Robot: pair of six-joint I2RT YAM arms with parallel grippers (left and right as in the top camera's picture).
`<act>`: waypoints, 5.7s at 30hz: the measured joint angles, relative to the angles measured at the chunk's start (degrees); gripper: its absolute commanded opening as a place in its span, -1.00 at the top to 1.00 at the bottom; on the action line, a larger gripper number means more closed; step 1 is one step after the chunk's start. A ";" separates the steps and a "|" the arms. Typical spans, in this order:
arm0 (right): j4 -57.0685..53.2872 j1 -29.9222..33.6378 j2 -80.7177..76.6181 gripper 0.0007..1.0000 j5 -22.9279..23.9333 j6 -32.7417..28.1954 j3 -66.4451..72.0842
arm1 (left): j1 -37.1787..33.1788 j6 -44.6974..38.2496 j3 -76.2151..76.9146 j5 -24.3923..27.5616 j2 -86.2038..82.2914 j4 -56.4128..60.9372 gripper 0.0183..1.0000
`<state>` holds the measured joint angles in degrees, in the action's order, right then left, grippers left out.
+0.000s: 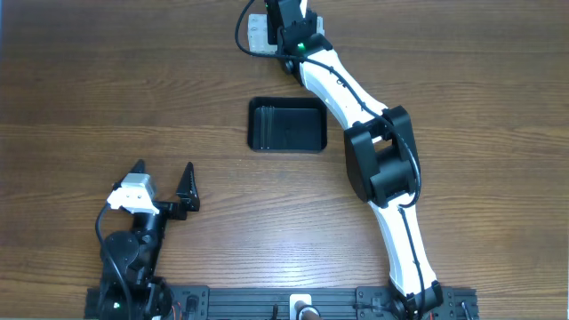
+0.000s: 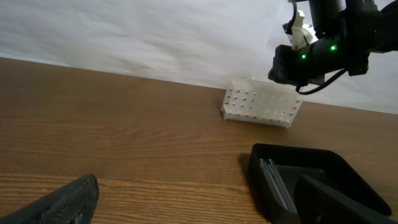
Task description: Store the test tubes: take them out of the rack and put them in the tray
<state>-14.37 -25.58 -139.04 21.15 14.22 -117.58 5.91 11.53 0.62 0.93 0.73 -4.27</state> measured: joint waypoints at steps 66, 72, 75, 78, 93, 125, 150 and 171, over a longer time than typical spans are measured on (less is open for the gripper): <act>-35.23 -5.01 13.18 0.16 -16.79 17.73 12.39 | 0.00 -0.02 0.00 0.00 0.00 0.00 -1.00; -35.08 -4.87 13.18 0.11 -17.00 15.45 12.37 | 0.00 0.00 0.00 0.00 0.00 0.00 -1.00; -35.06 -4.57 13.18 -0.01 -17.05 14.27 11.67 | 0.00 0.00 0.00 0.00 0.00 0.00 -1.00; -32.96 -3.61 13.18 -0.23 -16.68 12.41 10.32 | 0.00 0.00 0.00 0.00 0.00 0.00 -1.00; -2.89 4.81 13.18 -0.93 -7.41 -6.19 8.59 | 0.00 0.00 0.00 0.00 0.00 0.00 -1.00; 0.28 6.12 5.68 0.74 -5.51 -8.04 8.59 | 0.00 0.00 0.00 0.00 0.00 0.00 -1.00; 0.42 5.99 15.91 0.82 -5.51 -6.88 8.59 | 0.00 -0.02 0.00 0.00 0.00 0.00 -1.00; -38.60 0.15 25.77 0.83 -15.37 6.97 15.45 | 0.00 0.00 0.00 0.00 0.00 0.00 -1.00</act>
<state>-52.97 -25.43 -113.27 5.78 21.19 -102.13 5.91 11.53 0.62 0.93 0.73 -4.27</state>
